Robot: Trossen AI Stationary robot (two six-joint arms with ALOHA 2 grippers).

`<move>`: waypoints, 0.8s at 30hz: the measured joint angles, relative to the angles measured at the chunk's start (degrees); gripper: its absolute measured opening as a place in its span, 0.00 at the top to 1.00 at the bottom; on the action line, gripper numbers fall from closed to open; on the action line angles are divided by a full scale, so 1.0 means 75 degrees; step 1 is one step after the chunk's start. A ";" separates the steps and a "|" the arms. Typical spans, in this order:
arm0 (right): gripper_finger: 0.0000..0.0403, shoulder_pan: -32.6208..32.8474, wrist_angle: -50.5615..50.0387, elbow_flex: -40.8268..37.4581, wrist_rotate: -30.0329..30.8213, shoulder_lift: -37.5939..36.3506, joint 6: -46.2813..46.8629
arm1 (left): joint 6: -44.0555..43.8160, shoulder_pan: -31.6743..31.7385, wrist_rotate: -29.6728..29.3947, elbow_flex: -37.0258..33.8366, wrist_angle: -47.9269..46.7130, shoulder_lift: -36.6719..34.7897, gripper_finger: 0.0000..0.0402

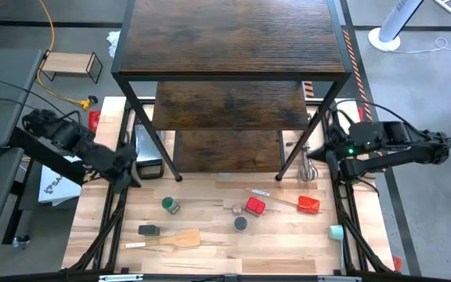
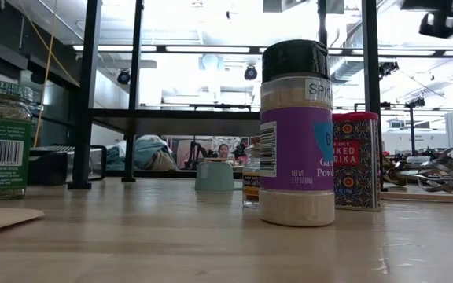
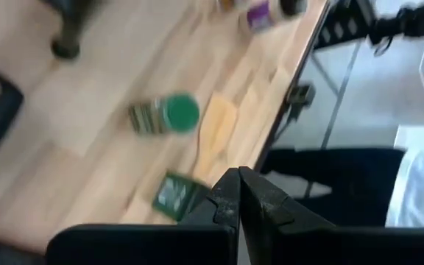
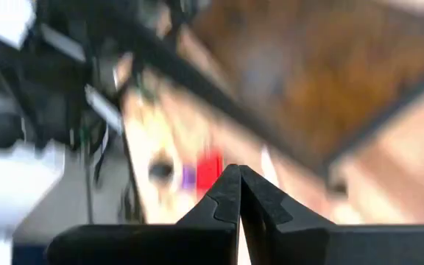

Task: Shelf spices
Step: Put the green seasoning bottle onto the shelf

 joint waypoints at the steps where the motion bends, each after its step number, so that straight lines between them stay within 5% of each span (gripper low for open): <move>1: 1.00 0.0107 -0.0355 0.0000 -0.0280 0.0000 0.0186 | -0.0228 -0.0247 0.0003 0.0000 -0.0055 0.0029 1.00; 9: 1.00 0.1614 -0.1785 0.0000 -0.1952 0.0360 0.1769 | -0.1842 -0.2251 -0.0034 -0.0083 0.0120 0.0485 1.00; 16: 1.00 0.3664 -0.0671 -0.0047 -0.1874 0.1697 0.2499 | -0.2669 -0.3559 -0.0583 -0.1129 0.3111 0.1390 1.00; 24: 1.00 0.5672 0.2281 -0.0282 -0.0527 0.3253 0.4171 | -0.2853 -0.4123 -0.1041 -0.2084 0.6835 0.2855 1.00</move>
